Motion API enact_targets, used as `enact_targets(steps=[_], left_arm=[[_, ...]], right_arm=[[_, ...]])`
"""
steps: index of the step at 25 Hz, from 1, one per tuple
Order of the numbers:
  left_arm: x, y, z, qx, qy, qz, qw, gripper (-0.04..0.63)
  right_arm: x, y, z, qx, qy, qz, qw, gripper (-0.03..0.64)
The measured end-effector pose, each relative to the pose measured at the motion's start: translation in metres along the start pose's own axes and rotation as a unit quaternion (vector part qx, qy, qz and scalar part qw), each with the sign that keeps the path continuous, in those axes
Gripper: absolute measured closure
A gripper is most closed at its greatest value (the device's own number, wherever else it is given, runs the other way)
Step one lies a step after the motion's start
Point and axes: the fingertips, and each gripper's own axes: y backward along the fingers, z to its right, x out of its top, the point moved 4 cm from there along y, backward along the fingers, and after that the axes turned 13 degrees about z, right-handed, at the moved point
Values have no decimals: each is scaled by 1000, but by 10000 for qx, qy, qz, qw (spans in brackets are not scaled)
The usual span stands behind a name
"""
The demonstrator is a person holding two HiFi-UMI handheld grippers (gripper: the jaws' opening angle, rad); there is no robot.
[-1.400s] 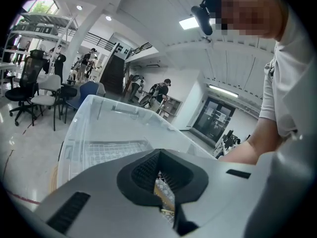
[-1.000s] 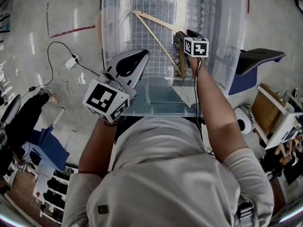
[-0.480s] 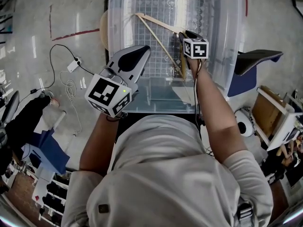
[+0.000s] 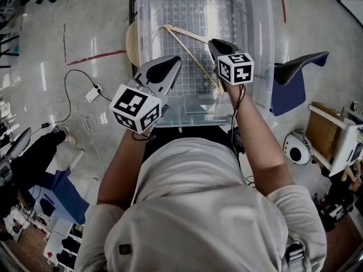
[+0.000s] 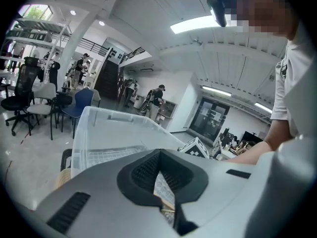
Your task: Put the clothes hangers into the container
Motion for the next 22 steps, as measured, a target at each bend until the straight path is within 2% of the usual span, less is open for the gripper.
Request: enact_targets(steps=[4,8,16,22], left_arm=[[17,28,15,-39,-171,95,9998,578],[29,52,29,-240,-336,205,9989,578],[56,108,55,-494,-589,689,9947,578],[71,147,81,-681,-765,866,9910,578]], right_arm=[[27,44,-43,213,40,378,9990,584],[50,87,-79,297,193,748,9966,595],[97,167,-155,218,1002,1594,9819,597],[107,222,-206,148,935,2167,9716,597]])
